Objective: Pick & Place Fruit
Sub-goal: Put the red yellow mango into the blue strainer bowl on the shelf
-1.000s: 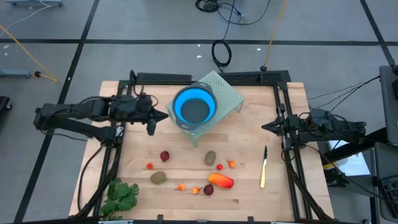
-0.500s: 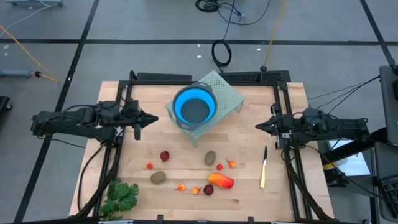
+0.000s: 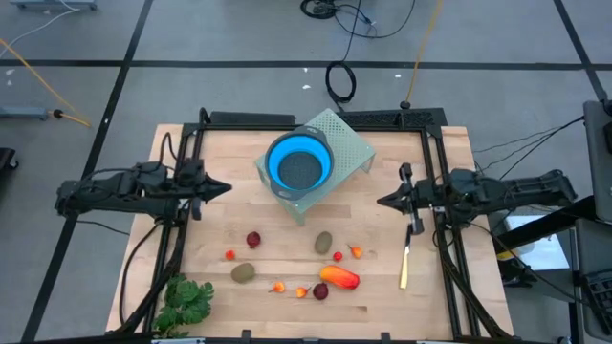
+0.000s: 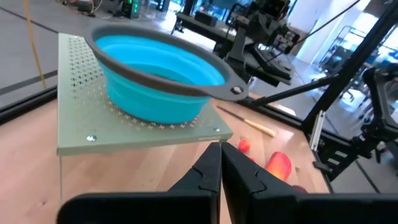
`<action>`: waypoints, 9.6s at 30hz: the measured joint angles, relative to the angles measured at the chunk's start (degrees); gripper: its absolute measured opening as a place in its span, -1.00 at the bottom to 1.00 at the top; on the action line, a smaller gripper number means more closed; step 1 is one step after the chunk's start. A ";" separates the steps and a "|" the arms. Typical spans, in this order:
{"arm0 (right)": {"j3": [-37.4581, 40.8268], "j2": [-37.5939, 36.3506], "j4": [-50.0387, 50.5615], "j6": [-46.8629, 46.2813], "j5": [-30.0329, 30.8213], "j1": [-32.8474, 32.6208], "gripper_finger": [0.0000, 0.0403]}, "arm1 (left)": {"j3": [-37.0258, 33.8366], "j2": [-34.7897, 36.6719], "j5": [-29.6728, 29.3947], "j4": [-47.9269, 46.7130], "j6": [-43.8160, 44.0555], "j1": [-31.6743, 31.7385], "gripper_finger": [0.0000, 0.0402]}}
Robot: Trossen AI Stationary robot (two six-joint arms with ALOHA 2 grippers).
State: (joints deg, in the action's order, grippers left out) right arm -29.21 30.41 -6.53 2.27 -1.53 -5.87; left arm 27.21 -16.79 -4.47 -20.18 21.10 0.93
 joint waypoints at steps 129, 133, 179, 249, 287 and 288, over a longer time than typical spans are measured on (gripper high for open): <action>-45.97 58.74 33.29 -24.49 1.19 -22.71 -1.00 | -20.36 16.45 1.36 10.49 -7.96 -11.67 -0.93; -46.00 60.91 33.56 -23.45 -0.53 -23.54 -1.00 | -20.36 16.45 1.40 10.51 -7.04 -11.67 -0.97; -46.05 61.60 42.05 -51.11 -13.91 -17.16 -0.30 | -20.30 16.45 1.51 9.48 -5.60 -11.67 -0.90; -46.01 69.21 41.10 -49.29 -2.87 -20.01 0.98 | -20.30 16.43 1.53 9.24 -5.83 -11.63 -0.90; -46.02 78.52 37.57 -45.07 -2.61 -20.24 0.98 | -20.30 16.43 1.53 9.37 -5.60 -11.65 -0.90; -46.05 78.98 37.60 -45.04 -2.63 -20.24 0.98 | -20.30 16.43 1.53 9.44 -5.62 -11.65 -0.90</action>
State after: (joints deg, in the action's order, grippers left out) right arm -75.26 109.39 31.07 -42.77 -4.16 -26.11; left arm 6.92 -0.36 -2.94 -10.74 15.49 -10.72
